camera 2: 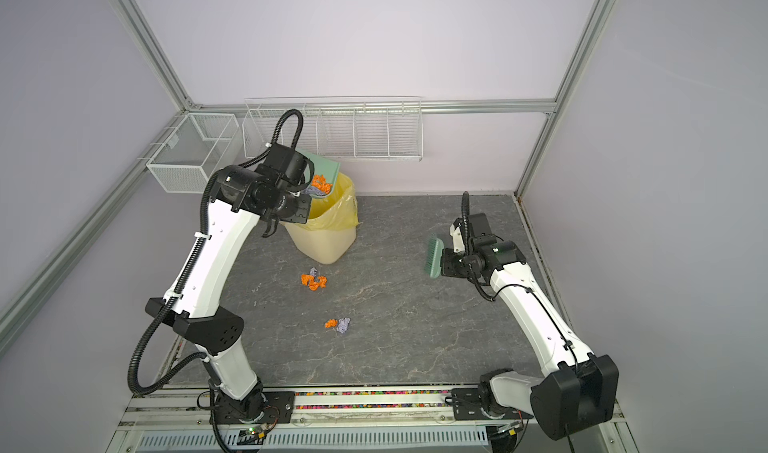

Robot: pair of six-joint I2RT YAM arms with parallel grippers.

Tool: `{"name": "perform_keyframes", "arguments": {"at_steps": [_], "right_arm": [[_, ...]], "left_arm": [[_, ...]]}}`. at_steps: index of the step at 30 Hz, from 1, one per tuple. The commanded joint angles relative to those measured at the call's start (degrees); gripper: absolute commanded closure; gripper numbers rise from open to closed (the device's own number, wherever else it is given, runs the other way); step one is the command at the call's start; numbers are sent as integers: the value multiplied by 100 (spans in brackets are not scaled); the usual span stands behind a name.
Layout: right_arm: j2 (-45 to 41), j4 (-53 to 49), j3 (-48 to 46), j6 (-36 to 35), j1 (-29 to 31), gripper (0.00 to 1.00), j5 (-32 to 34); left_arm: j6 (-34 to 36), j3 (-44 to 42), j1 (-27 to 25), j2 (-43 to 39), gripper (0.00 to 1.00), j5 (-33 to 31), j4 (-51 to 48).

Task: Sweep away the paper scraps from the table
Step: 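Lift the filled dustpan toward the yellow bin with the left gripper, then tip the dustpan over the yellow bin with the left gripper to empty it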

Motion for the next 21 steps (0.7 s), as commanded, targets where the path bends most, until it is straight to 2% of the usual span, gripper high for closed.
{"name": "perform_keyframes", "arguments": {"at_steps": [1, 5, 8, 15, 21], "right_arm": [[-108, 116, -120, -19, -13, 93, -74], [-112, 116, -83, -50, -19, 93, -13], [-25, 98, -4, -81, -18, 93, -83], [-35, 276, -198, -35, -15, 93, -83], [-92, 222, -211, -73, -14, 93, 22]], "left_arm": [[95, -66, 48, -43, 100, -594, -102], [192, -145, 57, 67, 100, -1159, -80], [199, -452, 65, 76, 100, -2043, -5], [219, -1046, 83, -16, 100, -2821, 394], [786, -1745, 30, -131, 100, -4071, 1154]]}}
